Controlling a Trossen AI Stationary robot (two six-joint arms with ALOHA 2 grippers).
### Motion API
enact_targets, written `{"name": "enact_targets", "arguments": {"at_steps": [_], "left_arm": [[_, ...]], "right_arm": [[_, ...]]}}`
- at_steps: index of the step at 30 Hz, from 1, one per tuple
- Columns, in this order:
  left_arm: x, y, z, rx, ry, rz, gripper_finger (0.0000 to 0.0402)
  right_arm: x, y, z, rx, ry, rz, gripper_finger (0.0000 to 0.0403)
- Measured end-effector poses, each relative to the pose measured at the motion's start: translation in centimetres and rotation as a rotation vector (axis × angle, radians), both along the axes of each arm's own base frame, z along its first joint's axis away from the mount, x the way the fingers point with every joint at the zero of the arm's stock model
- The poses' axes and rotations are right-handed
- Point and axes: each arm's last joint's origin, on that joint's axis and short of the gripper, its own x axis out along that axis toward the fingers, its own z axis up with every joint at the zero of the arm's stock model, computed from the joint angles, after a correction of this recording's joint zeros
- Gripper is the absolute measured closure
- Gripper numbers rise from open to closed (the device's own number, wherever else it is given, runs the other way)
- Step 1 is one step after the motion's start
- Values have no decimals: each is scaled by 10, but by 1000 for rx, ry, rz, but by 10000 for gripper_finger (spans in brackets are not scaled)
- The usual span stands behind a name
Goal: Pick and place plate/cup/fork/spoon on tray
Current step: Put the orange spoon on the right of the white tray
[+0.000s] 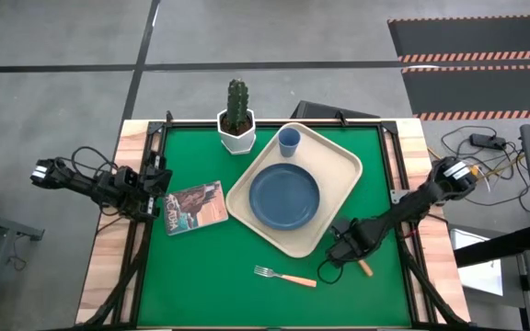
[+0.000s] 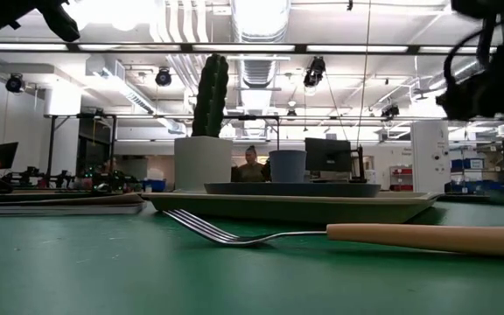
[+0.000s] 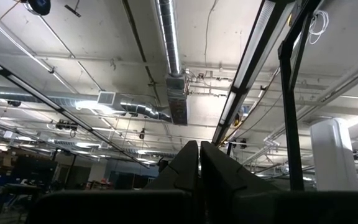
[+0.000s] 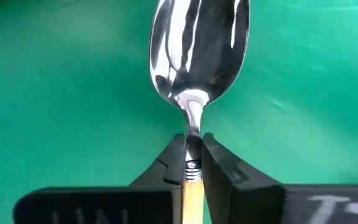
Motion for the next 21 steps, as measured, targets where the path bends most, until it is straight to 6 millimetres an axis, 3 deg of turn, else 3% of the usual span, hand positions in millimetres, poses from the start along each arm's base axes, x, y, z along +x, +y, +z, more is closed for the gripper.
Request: {"name": "enact_targets", "arguments": {"at_steps": [5,10,14,21], "left_arm": [[0,0,0,0,0,0,402],[0,0,0,2,0,3,402],[0,0,0,0,-1,6,402],[0,0,1,-1,-5,6,402]], "right_arm": [[-10,-17,42,-38,26,0,383],[-11,-49,73,-86,-77,8,384],[-7,-84,82,-84,-112,46,384],[4,-159,82,-42,-105,164,386]]}}
